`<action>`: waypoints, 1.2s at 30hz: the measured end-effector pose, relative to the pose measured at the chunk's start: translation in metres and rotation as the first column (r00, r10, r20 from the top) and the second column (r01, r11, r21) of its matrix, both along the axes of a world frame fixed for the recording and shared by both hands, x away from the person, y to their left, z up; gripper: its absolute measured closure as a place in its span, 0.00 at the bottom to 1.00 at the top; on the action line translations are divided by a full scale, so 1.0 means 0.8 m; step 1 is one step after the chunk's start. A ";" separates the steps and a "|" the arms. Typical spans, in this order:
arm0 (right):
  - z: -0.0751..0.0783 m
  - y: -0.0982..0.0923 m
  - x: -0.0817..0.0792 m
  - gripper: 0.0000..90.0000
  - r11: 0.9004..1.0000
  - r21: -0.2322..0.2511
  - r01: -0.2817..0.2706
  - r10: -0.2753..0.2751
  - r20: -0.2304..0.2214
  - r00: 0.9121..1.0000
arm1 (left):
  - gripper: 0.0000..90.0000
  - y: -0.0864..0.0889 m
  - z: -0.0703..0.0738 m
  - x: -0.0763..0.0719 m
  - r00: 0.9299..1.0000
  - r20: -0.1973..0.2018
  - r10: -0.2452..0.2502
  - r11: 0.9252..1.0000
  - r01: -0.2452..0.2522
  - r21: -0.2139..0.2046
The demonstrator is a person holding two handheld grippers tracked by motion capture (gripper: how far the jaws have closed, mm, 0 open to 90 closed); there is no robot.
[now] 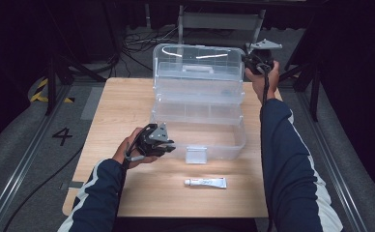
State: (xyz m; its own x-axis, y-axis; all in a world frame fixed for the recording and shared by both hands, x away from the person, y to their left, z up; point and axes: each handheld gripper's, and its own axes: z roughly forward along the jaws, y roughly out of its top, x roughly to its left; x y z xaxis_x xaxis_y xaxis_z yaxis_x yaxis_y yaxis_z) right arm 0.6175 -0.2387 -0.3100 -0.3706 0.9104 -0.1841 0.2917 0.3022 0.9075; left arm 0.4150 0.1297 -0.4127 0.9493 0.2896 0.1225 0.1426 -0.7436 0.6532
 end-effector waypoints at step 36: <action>-0.021 -0.004 0.044 0.90 0.998 -0.041 -0.043 0.035 -0.162 0.986 | 0.84 -0.001 -0.003 -0.012 0.999 -0.029 -0.015 1.000 0.014 -0.013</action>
State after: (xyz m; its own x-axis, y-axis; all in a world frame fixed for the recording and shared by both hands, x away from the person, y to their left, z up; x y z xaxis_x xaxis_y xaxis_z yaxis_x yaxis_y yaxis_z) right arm 0.6528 -0.2417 -0.3272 -0.4337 0.8869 -0.1589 0.4201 0.3551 0.8351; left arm 0.4057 0.1290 -0.4154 0.9565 0.2771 0.0913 0.1507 -0.7372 0.6586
